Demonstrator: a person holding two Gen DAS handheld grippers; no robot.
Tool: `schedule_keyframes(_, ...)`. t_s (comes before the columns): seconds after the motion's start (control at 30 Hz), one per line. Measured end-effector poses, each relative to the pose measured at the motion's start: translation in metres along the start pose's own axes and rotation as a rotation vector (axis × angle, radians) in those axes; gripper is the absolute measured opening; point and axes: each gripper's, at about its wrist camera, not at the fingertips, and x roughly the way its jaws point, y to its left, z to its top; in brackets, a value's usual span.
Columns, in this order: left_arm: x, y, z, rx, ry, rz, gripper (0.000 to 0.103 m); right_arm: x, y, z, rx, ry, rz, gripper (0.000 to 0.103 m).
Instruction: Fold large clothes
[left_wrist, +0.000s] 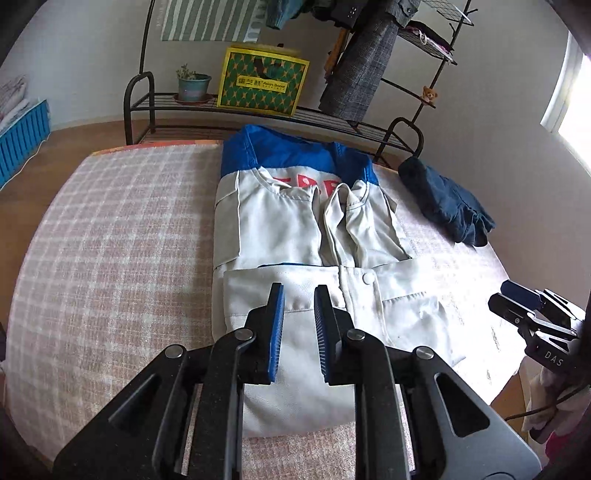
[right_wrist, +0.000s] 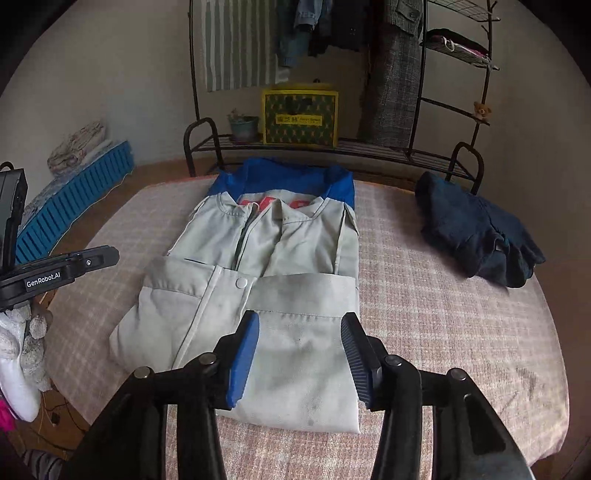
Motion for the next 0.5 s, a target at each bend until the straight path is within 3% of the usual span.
schedule_keyframes(0.1, -0.039, -0.013, 0.017, 0.025, -0.075, -0.016, 0.016, -0.045, 0.011, 0.008, -0.033, -0.087, -0.039, 0.061)
schedule_keyframes(0.17, -0.066, -0.02, 0.027, 0.038, -0.122, -0.029, 0.016, -0.074, 0.018, 0.016, -0.061, -0.149, -0.056, 0.075)
schedule_keyframes(0.3, -0.116, -0.035, 0.041, 0.069, -0.201, -0.049, 0.02, -0.125, 0.03, 0.026, -0.126, -0.237, -0.083, 0.076)
schedule_keyframes(0.37, -0.138, -0.041, 0.049, 0.08, -0.238, -0.041, 0.045, -0.145, 0.031, 0.033, -0.161, -0.26, -0.067, 0.076)
schedule_keyframes(0.5, -0.176, -0.052, 0.075, 0.106, -0.29, -0.019, 0.048, -0.171, 0.016, 0.052, -0.166, -0.257, -0.022, 0.073)
